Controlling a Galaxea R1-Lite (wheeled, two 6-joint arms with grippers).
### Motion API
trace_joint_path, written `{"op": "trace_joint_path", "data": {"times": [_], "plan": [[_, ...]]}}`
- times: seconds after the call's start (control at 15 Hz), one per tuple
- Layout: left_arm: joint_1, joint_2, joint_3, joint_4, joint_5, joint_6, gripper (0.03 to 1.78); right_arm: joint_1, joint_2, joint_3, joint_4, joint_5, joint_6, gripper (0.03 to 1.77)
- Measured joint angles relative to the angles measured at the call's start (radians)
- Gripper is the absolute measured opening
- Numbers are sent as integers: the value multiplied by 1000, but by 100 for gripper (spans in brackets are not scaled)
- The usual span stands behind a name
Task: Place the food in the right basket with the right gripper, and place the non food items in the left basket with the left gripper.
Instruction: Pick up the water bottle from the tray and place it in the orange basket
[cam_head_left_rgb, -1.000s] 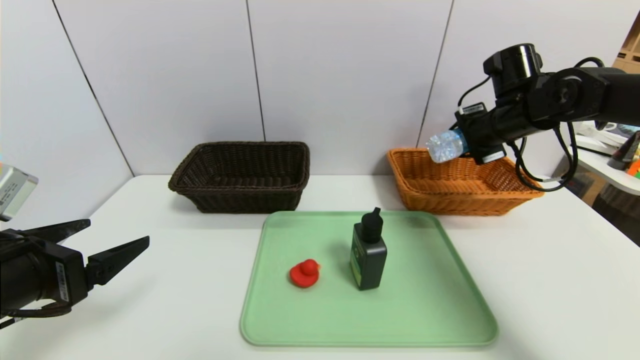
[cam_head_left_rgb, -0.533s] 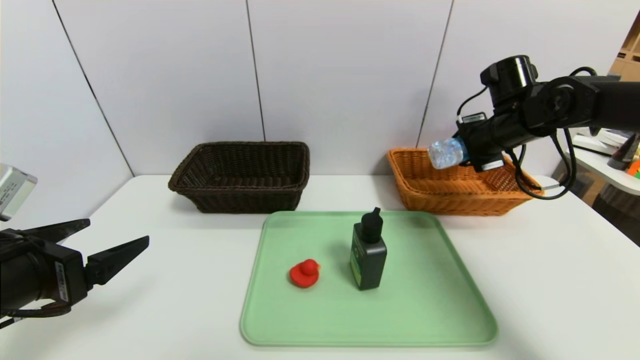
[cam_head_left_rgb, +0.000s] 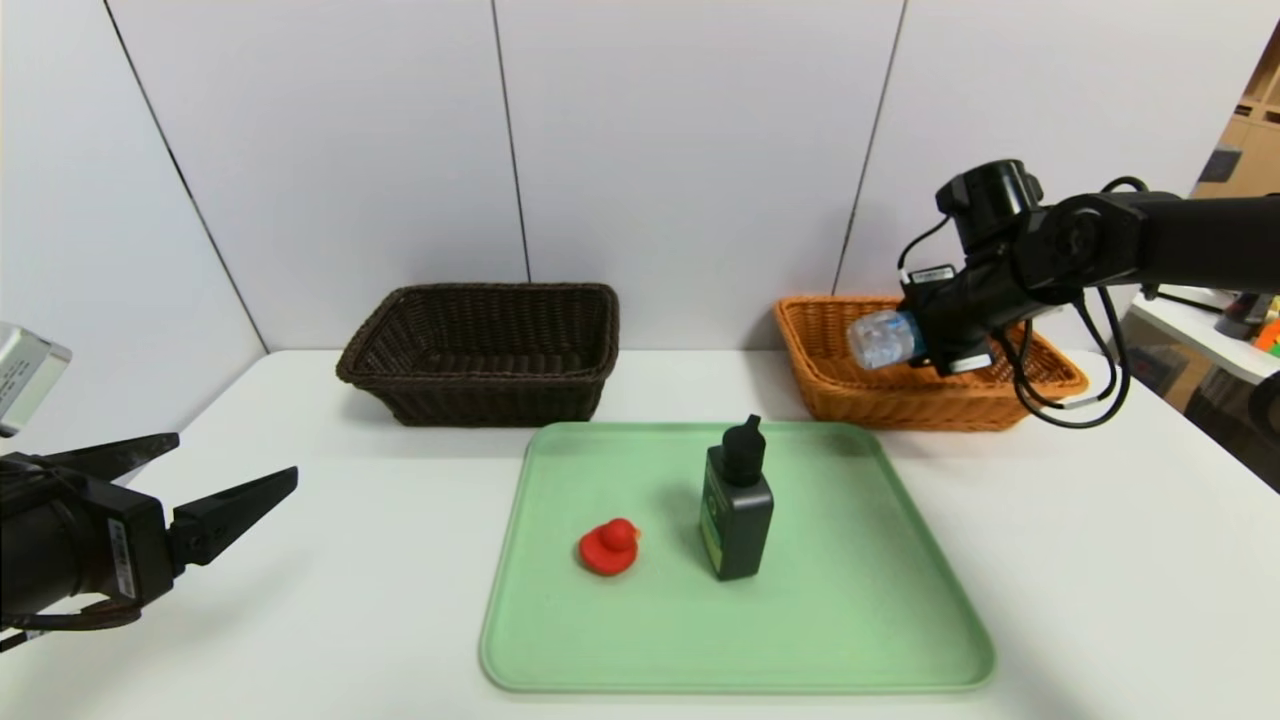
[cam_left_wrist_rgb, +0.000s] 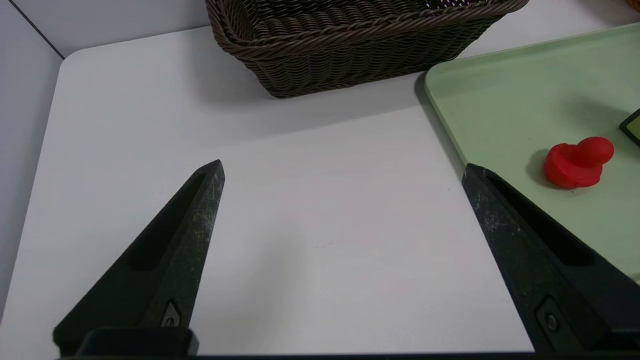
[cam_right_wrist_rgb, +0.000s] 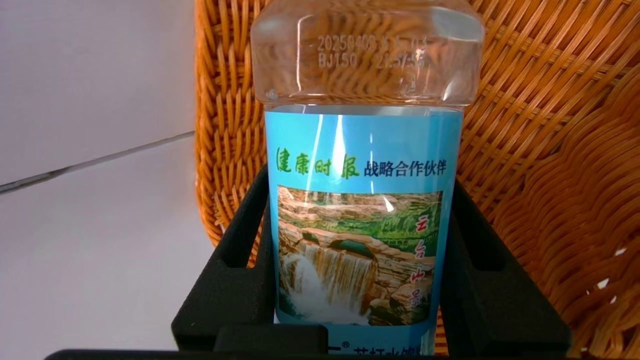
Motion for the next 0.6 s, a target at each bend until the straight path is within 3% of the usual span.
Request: {"op": "trace_joint_path", "data": {"times": [0.53,0.6], "plan": [[0,0,6,0,0,0,169,-17,19,6,-1,15,-6,85],[1,0,7,0,1,0,169,-16,18,8,-2,16,-6,96]]}}
